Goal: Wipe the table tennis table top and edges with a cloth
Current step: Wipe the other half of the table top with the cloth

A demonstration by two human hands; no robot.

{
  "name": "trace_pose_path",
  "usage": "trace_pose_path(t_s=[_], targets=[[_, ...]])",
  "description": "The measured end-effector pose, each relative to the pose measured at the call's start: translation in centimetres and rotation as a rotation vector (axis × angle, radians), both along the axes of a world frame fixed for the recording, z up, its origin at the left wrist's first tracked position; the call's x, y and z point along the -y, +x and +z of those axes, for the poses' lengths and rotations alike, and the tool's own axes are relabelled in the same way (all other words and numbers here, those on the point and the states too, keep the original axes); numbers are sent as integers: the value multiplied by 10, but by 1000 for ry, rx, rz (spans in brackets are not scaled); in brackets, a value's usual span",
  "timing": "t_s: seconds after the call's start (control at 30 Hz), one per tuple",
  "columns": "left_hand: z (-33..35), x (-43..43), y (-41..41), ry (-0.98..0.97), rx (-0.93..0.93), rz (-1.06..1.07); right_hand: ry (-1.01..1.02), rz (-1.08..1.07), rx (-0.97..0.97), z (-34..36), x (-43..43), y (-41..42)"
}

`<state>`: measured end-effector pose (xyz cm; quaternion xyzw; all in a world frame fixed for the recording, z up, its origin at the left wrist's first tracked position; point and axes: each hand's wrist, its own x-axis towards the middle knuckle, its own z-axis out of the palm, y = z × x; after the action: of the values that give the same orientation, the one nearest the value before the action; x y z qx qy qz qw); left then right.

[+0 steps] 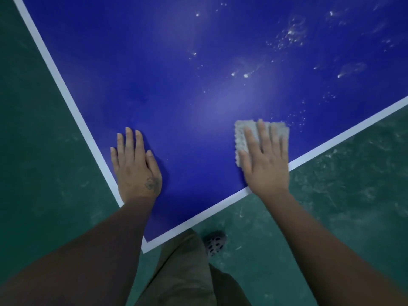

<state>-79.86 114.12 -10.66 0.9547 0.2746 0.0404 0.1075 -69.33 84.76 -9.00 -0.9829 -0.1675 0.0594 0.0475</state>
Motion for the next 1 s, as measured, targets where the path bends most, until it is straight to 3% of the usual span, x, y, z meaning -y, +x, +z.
trace_pose_path(t_s=[0.13,0.3,0.4,0.53,0.63,0.83,1.0], targets=[[0,-1,0,-3,-2,3,-33,-122,-39,4,-30,-17],[-1,-2,0,-5,0,-2,52,203,-90,2,-103,-47],[0,-2,1,-14,2,-7,62,307,-97,1,-75,-31],[-1,-3,1,-26,-6,2,-13,163,-68,0,15,10],[-2,-4,2,-35,3,-6,-102,108,-82,5,36,18],[-2,-5,3,-65,15,-4,21,297,-128,5,-68,13],[-4,-5,1,-55,58,-11,77,464,-98,0,-149,56]])
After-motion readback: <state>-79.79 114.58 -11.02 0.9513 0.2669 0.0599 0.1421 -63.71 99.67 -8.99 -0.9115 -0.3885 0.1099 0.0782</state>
